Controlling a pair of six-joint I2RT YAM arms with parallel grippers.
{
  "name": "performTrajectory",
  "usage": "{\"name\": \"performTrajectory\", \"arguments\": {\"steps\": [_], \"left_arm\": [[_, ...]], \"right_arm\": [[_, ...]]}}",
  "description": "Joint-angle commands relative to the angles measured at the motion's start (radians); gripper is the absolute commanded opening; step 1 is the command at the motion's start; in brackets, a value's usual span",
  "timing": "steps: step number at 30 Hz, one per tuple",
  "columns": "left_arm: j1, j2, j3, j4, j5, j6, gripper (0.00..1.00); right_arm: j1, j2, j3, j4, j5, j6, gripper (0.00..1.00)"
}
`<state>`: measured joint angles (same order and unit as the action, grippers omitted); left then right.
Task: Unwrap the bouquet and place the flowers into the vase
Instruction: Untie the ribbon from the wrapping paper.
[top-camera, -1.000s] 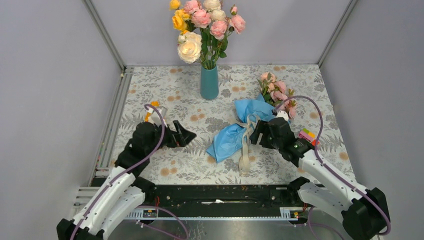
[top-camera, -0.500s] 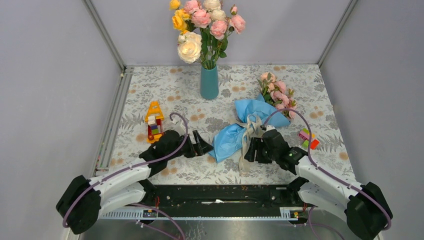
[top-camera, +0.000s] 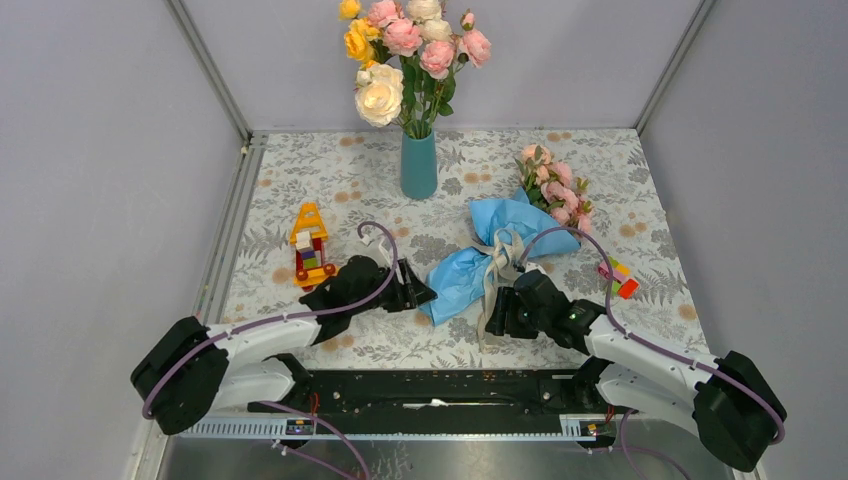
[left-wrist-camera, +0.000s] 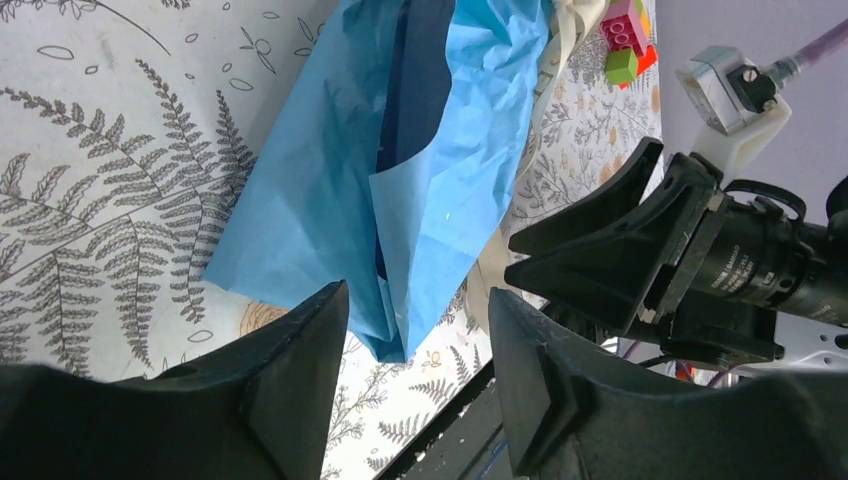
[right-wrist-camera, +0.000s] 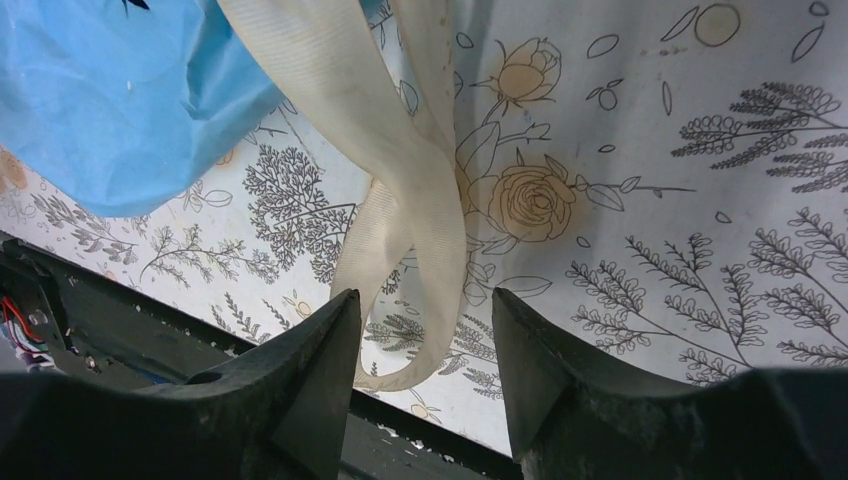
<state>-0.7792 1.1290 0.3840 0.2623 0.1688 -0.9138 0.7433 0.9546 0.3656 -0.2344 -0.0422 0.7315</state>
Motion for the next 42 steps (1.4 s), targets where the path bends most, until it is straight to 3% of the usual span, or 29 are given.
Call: {"name": "performTrajectory", "arguments": {"steps": [1,7,17,25,28,31,38,40,42], "left_arm": [[-0.011,0.055,0.059,0.073,-0.041,0.018,0.54],[-0.012,0.103,0.086,0.080,-0.054,0.034,0.26],[-0.011,0.102,0.199,-0.070,-0.163,0.161,0.01],[-0.011,0.119,0.199,-0.103,-0.159,0.175,0.00],[-0.011,0.116,0.174,-0.104,-0.160,0.165,0.10],[-0.011,0.094,0.158,-0.114,-0.165,0.166,0.29],[-0.016,-0.013,0.169,-0.239,-0.278,0.256,0.79],[-0.032,-0.052,0.170,-0.281,-0.323,0.290,0.84],[-0.062,-0.089,0.170,-0.310,-0.358,0.318,0.86]], "right_arm": [[0.024,-0.017,-0.009,-0.002,0.033,0.043,0.57],[0.043,-0.002,-0.012,-0.003,0.038,0.070,0.53],[0.070,0.022,-0.019,0.011,0.065,0.108,0.44],[0.083,0.030,-0.028,0.050,0.052,0.139,0.39],[0.085,0.030,-0.024,0.066,0.045,0.144,0.38],[0.085,0.045,-0.021,0.083,0.019,0.149,0.35],[0.087,0.057,-0.007,0.130,-0.025,0.170,0.07],[0.087,0.038,0.004,0.122,-0.025,0.175,0.00],[0.087,0.008,0.027,0.094,-0.010,0.174,0.00]]}}
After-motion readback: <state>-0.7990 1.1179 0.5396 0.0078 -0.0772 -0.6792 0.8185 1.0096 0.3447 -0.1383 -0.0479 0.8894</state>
